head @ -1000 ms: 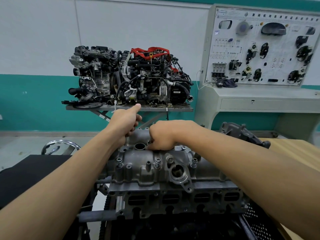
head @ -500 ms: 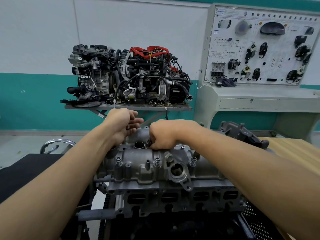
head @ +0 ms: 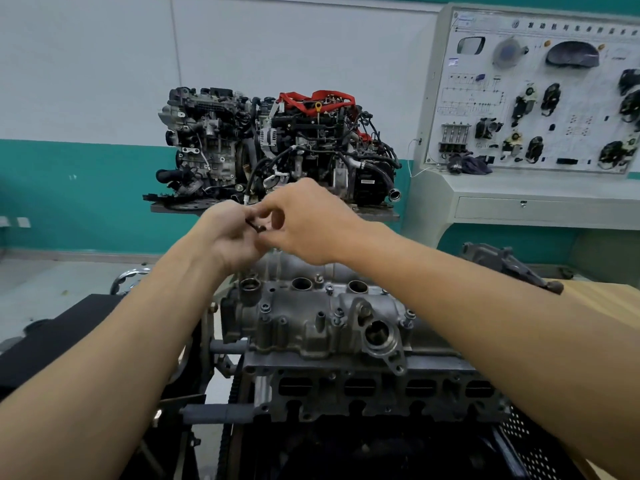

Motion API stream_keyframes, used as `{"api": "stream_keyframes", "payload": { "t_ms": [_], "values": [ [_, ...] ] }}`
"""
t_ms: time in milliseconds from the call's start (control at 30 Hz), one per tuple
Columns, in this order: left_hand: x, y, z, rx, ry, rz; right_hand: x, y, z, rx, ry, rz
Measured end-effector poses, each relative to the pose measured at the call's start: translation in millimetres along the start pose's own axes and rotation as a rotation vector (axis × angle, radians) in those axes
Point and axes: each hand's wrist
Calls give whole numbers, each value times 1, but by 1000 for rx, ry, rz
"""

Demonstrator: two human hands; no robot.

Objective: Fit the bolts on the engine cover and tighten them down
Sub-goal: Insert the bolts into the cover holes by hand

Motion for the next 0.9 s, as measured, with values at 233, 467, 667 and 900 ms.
{"api": "stream_keyframes", "payload": {
  "t_ms": [233, 467, 667, 900],
  "values": [
    [-12, -16, 3, 18, -77, -1, 26, 3, -16, -59, 65, 90],
    [-28, -13, -7, 93, 175, 45, 23, 6, -12, 46, 151, 142],
    [-51, -13, -40, 449, 738, 338, 20, 0, 7, 136, 43, -183],
    [-58, -11, -43, 455, 856, 304, 22, 0, 4, 95, -154, -438]
  ]
}}
Point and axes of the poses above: each hand's wrist, its own y-axis towards the middle knuckle, its own x-axis out of the palm, z = x × y, and after that the axes turned 3 degrees about -z, right-handed
